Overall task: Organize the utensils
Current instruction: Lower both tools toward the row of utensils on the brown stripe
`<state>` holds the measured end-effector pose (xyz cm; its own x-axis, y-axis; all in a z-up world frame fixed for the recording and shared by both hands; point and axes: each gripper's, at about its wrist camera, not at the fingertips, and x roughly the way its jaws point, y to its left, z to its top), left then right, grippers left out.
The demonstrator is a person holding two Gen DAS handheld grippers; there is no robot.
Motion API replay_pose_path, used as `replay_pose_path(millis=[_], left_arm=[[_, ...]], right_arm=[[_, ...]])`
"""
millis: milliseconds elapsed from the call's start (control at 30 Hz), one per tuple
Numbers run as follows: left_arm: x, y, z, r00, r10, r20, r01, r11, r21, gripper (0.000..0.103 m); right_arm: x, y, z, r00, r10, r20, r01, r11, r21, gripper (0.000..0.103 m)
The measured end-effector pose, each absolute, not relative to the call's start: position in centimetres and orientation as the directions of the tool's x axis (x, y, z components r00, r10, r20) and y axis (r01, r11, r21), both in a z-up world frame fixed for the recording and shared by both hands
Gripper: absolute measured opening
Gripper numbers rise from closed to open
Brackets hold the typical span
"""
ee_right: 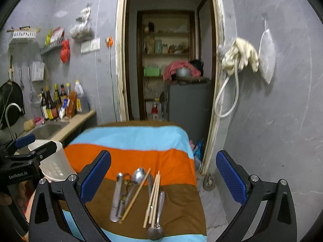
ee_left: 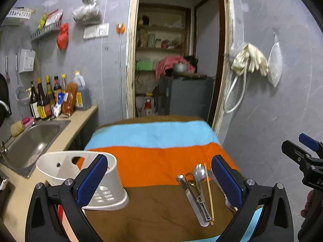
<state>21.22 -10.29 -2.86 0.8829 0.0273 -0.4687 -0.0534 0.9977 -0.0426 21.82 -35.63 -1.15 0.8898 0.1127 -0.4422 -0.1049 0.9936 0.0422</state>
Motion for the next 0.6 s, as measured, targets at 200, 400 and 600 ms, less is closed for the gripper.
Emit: replay_pose_path(millis=[200, 400, 600], left_arm=[[24.6, -11.5, -5.9, 0.818, 0.018, -0.574, -0.061, 0.997, -0.056, 0.103], [27.9, -12.5, -9.1, 0.775, 0.013, -0.632, -0.087, 0.992, -0.086, 0.103], [30.3, -12.5, -11.9, 0.739, -0.011, -0.673, -0.085, 0.990, -0.109, 0.100]], right_arm=[[26.0, -37.6, -6.3, 0.819, 0.178, -0.546, -0.123, 0.983, 0.138, 0.102], [29.3, -38.7, -10.6, 0.764, 0.235, -0.601, -0.125, 0.968, 0.219, 0.102], [32.6, -38.3, -14.3, 0.709, 0.285, -0.645, -0.145, 0.954, 0.262, 0.078]])
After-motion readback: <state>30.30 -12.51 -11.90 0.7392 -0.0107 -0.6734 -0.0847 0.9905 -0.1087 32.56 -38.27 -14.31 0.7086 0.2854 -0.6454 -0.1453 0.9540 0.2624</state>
